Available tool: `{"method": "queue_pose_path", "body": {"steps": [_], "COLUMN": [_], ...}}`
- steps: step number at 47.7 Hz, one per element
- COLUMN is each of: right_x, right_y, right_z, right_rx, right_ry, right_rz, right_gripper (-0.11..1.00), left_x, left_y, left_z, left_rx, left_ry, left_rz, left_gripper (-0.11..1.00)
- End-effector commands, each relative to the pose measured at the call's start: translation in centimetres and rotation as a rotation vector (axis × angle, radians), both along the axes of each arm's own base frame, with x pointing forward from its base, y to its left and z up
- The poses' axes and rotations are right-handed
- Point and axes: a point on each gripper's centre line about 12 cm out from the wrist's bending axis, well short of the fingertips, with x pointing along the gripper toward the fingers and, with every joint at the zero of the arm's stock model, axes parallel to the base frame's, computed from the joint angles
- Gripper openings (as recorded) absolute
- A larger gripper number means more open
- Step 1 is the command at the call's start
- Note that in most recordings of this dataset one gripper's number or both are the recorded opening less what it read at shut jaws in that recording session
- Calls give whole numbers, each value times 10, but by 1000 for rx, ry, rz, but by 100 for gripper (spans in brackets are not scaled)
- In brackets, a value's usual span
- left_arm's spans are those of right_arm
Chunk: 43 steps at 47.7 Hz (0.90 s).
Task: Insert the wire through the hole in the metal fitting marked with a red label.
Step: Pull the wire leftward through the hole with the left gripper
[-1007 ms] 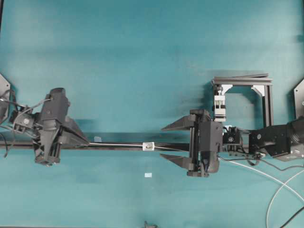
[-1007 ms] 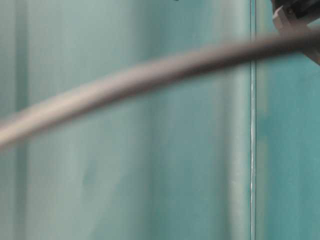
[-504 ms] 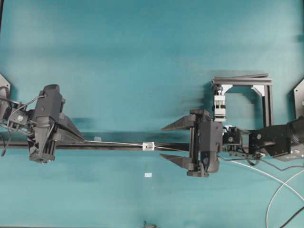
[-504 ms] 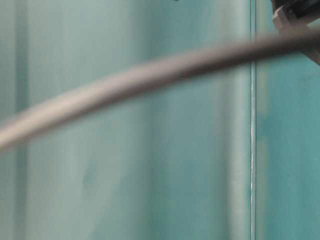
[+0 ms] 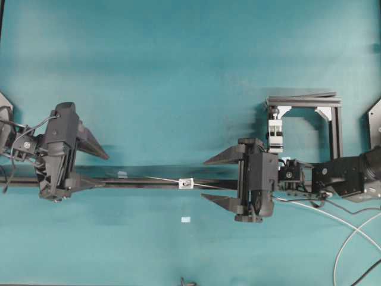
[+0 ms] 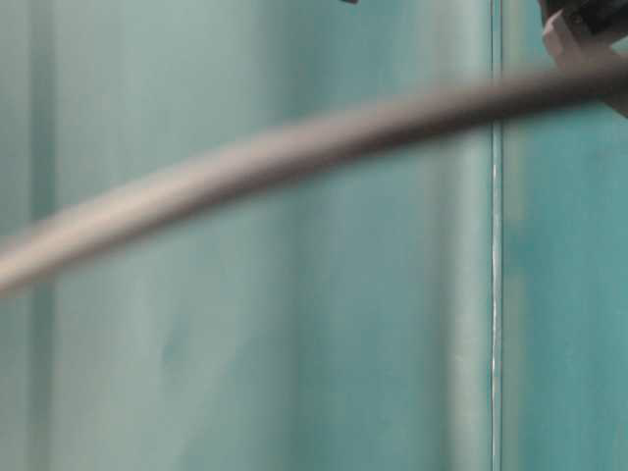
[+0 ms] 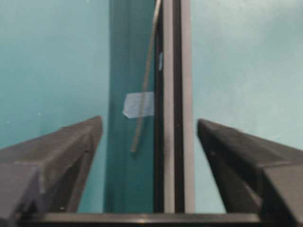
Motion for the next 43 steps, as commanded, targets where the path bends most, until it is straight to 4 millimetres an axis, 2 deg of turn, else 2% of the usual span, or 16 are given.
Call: {"method": "queue_pose_path", "body": {"steps": [1,5,8,28,43], "right_x": [4,4,3,-10,-11], "right_y": [3,2,0,-24,-38], "right_z": [17,19,23,41,52], "right_rx": [20,20,19,19,-70], "right_ry": [-47,-53,-61,-94,-113], "right_rz": [2,2,1,-46,-49], "right_gripper": [92,92,92,92,92], "left_x": [5,5,6,8,7], "left_y": [0,3,5,24,37], "left_z": [7,7,9,26,34], "left_rx": [-5,-4,-3,70,118], "left_ry": [-27,-32,-39,-126,-168], "left_rz": [4,12,19,33,46], "left_gripper": [53,78,90,90,90]}}
